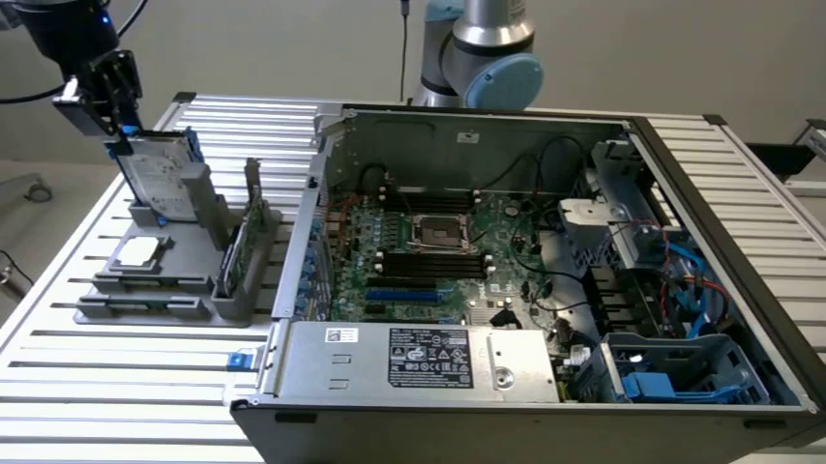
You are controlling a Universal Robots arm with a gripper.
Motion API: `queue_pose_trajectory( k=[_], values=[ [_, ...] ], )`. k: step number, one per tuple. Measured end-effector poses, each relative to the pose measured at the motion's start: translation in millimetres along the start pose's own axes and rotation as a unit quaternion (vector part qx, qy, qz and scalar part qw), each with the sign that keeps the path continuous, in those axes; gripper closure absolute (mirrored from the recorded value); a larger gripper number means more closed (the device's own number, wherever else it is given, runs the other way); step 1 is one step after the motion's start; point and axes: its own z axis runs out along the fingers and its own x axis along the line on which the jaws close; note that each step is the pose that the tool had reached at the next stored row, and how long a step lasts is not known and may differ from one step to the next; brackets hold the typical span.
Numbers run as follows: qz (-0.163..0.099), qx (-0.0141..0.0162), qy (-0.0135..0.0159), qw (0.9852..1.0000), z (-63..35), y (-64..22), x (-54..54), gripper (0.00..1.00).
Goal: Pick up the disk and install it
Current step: 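Pick up the disk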
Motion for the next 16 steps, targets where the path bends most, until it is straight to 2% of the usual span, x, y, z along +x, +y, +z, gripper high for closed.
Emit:
queue_pose_trajectory(
  k=[16],
  values=[
    [0.001, 0.0000, 0.0000, 1.0000, 17.0, 2.0, -0.7, 0.52]
  ],
)
